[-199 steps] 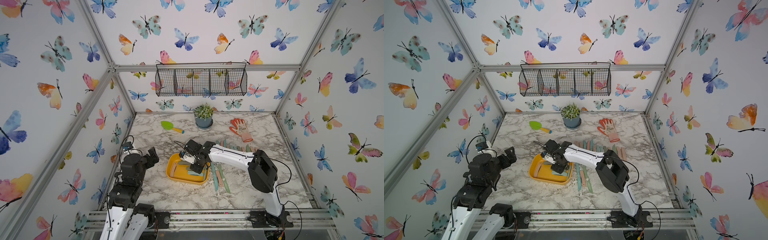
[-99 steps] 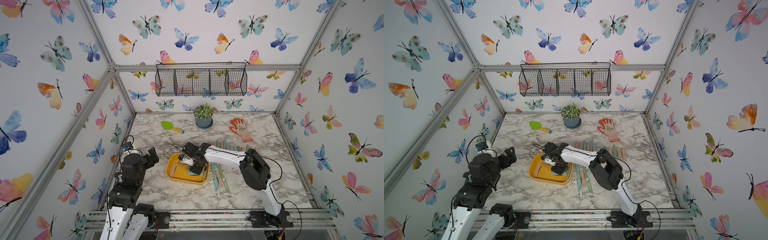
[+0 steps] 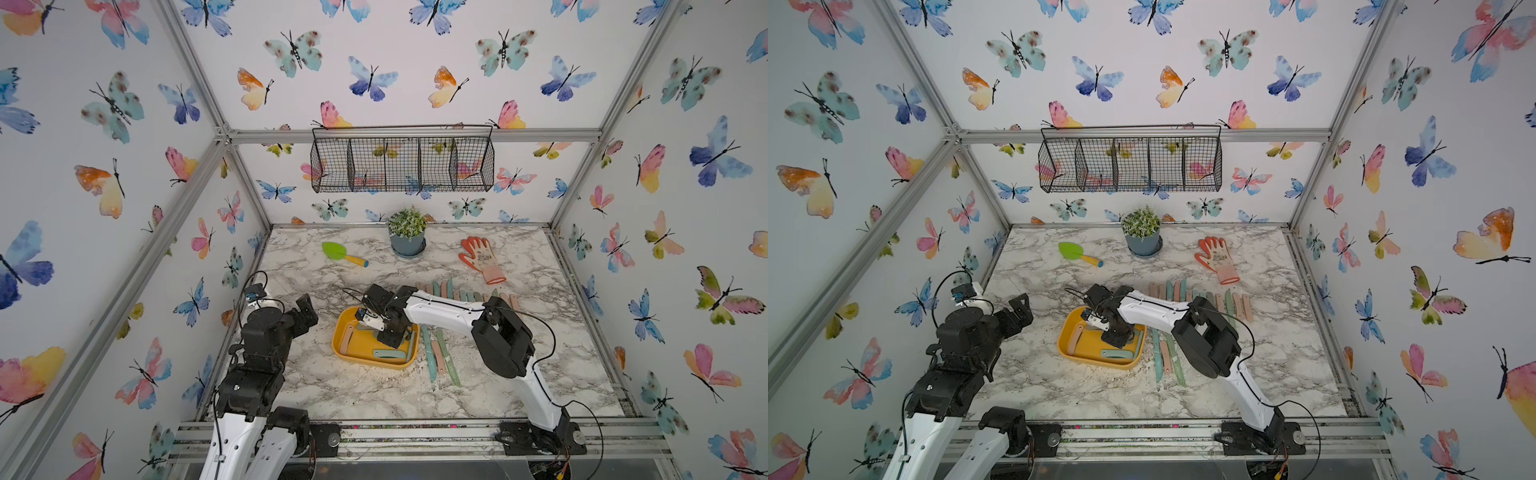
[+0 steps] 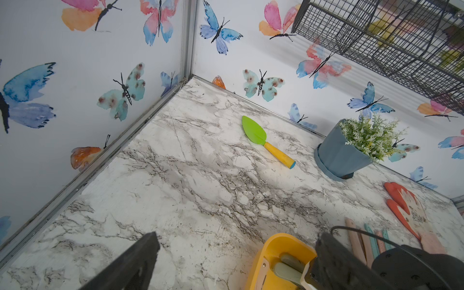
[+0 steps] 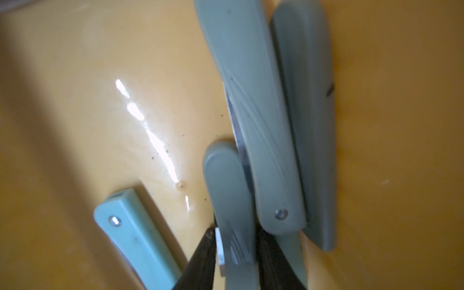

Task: Take the fruit knife out of the storage box
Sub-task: Pick up the fruit knife from the storage box.

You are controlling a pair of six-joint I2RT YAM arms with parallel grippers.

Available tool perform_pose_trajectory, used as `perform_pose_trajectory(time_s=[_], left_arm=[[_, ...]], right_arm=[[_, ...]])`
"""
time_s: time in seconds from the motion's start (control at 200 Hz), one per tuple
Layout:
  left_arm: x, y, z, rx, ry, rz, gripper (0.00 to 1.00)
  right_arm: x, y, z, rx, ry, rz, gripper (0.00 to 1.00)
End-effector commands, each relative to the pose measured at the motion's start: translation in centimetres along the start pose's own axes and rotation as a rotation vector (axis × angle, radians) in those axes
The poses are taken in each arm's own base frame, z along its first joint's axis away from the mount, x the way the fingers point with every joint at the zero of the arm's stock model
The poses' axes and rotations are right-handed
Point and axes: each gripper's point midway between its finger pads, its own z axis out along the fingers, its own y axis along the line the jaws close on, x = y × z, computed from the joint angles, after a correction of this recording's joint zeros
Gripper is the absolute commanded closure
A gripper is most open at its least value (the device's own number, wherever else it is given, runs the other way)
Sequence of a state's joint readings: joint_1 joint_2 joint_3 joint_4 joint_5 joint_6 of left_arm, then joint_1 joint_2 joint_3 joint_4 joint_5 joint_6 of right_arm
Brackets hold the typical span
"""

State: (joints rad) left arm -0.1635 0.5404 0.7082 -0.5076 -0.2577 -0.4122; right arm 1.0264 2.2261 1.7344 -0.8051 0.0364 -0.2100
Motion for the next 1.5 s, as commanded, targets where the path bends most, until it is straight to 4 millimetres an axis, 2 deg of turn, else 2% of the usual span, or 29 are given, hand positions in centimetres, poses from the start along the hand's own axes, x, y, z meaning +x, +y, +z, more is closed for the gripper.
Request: perform_pose_trajectory(time_s=[0.0, 0.23, 0.491, 0.706, 1.036, 1.221, 1.392, 1.497], left_arm=[[-0.3, 0.2, -0.3, -0.007, -0.01, -0.007, 0.02], [-0.2, 0.2, -0.2, -0.006, -0.009, -0.006, 0.02], [-0.2, 0.1, -0.2, -0.004, -0.007, -0.006, 0.02], [-0.2, 0.1, -0.2, -0.001, -0.007, -0.006, 0.01], [-0.1, -0.2, -0.2, 0.014, -0.004, -0.004, 0.02], [0.4, -1.5, -0.2, 0.084, 0.02, 0.019, 0.02], [1.5, -4.5, -0.4, 0.245, 0.072, 0.065, 0.02], [2.6, -6.4, -0.6, 0.336, 0.112, 0.104, 0.02]], right_arm=[[1.6, 0.3, 1.8, -0.021, 0.076, -0.007, 0.72], [0.9, 0.2, 0.7, -0.02, 0.039, -0.003, 0.79], [-1.0, -0.1, -2.8, -0.013, -0.051, 0.008, 0.81], [-1.3, -0.1, -4.5, -0.017, -0.072, 0.026, 0.81], [-2.1, -0.2, -8.4, -0.016, -0.17, 0.084, 0.81], [-0.4, -0.9, -9.5, 0.023, -0.162, 0.173, 0.81], [1.9, -2.1, -10.6, 0.052, -0.168, 0.3, 0.81], [4.1, -3.6, -11.1, 0.083, -0.163, 0.401, 0.81]])
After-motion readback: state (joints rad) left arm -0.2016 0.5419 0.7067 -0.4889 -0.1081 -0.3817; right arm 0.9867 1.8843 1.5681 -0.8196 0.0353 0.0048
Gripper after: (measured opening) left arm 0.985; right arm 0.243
